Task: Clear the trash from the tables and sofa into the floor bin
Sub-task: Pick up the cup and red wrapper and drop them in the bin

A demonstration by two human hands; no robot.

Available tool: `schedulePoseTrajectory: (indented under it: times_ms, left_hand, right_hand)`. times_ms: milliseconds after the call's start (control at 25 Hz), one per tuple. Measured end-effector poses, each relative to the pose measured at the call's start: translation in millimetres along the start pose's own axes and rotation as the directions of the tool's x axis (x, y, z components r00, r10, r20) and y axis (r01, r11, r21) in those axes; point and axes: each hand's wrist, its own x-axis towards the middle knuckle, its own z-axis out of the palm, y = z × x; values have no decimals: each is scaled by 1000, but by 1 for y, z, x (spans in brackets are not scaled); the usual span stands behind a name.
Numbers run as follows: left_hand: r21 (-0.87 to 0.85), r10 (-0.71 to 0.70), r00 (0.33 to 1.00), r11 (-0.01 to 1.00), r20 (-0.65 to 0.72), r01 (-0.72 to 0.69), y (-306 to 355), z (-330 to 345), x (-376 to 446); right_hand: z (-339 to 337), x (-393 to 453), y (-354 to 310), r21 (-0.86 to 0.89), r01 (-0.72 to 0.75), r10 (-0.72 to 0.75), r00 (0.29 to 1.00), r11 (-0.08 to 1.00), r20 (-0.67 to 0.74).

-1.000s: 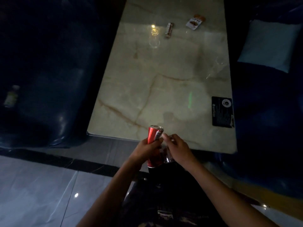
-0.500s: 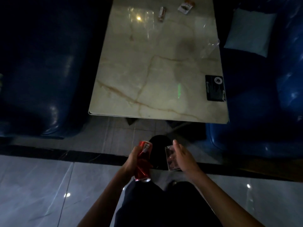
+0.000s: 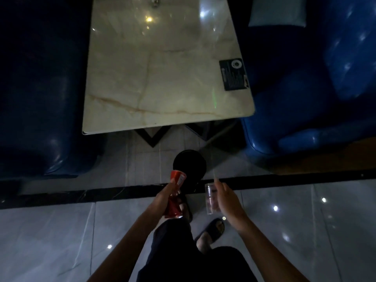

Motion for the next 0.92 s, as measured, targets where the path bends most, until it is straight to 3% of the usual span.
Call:
schedulePoseTrajectory:
  times_ms: [240, 640, 920]
  left_hand:
    - [142, -14, 990, 989, -139, 34, -17, 7, 31]
    - [458, -82, 996, 887, 43, 53, 11, -31, 178]
    - [659, -108, 994, 747, -7, 85, -24, -51, 294]
  right_hand:
    - [-7, 18, 46, 154, -24, 23, 1000, 988, 6]
    - [50, 109, 83, 226, -167, 177, 984, 960, -22]
    - [104, 205, 140, 35, -224, 224, 974, 974, 4]
